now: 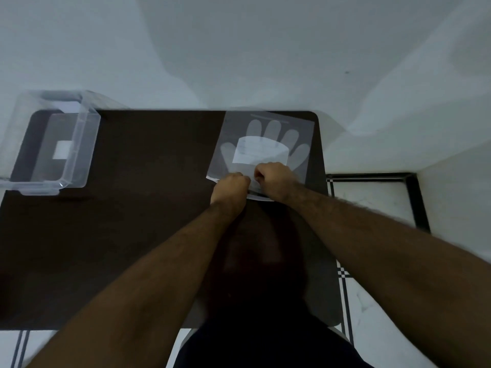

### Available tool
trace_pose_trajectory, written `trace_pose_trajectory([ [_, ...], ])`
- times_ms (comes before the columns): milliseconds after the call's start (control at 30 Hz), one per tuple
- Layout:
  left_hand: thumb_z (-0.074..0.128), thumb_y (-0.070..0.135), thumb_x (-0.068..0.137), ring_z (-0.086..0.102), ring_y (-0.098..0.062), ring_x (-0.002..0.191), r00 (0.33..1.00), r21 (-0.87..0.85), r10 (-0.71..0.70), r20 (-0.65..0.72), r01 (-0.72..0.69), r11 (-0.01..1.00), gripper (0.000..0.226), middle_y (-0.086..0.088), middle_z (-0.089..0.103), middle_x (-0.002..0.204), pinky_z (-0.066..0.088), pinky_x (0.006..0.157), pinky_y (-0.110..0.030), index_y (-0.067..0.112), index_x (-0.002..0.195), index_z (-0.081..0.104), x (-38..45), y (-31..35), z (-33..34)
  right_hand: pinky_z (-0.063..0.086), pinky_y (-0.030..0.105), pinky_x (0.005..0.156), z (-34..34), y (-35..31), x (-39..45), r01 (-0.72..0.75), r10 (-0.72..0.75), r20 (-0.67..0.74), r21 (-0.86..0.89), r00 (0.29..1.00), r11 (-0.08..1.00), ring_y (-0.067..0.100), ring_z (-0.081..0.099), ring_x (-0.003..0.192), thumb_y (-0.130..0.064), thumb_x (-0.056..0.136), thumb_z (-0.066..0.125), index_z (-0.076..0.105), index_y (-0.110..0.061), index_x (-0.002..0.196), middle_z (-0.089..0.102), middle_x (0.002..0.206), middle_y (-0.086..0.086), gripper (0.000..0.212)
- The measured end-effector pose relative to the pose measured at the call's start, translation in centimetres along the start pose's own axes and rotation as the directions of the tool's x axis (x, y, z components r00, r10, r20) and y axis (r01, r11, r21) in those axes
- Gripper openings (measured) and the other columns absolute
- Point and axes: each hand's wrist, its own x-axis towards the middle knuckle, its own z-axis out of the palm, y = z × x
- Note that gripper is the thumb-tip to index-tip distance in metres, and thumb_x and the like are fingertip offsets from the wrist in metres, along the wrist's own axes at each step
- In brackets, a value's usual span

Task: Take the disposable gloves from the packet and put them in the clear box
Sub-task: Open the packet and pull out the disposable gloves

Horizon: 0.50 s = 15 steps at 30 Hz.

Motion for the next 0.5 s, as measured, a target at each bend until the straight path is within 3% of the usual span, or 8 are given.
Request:
trace_pose_trajectory([
  [300, 0.067, 0.010, 0.099, 0.066, -0.028, 0.112, 0.995, 0.035, -0.055, 0.078, 0.052, 0.998, 0.019, -0.011, 0.070, 0.121, 0.058, 0.095, -0.041, 0.012, 0.117, 0.074, 3.2, 0.8, -0.9, 0.052, 0.034, 0.093, -0.3, 0.8, 0.3, -0.040, 0.041, -0.047, 0.018, 0.998, 0.999, 0.023, 0.066, 0.103, -0.021, 0.105, 0.061, 0.071, -0.012, 0.107, 0.071, 0.111, 0.008, 0.013],
  [500, 0.064, 0.017, 0.103, 0.067, -0.027, 0.108, 0.997, 0.025, -0.065, 0.046, 0.064, 0.998, 0.013, -0.011, 0.073, 0.115, 0.057, 0.091, -0.040, 0.010, 0.110, 0.073, 3.8, 0.6, -0.7, 0.056, 0.036, 0.091, 0.0, 1.2, 0.7, -0.063, 0.066, -0.072, 0.050, 0.995, 0.997, 0.020, 0.066, 0.094, -0.020, 0.104, 0.062, 0.071, -0.014, 0.101, 0.071, 0.101, 0.004, 0.012],
])
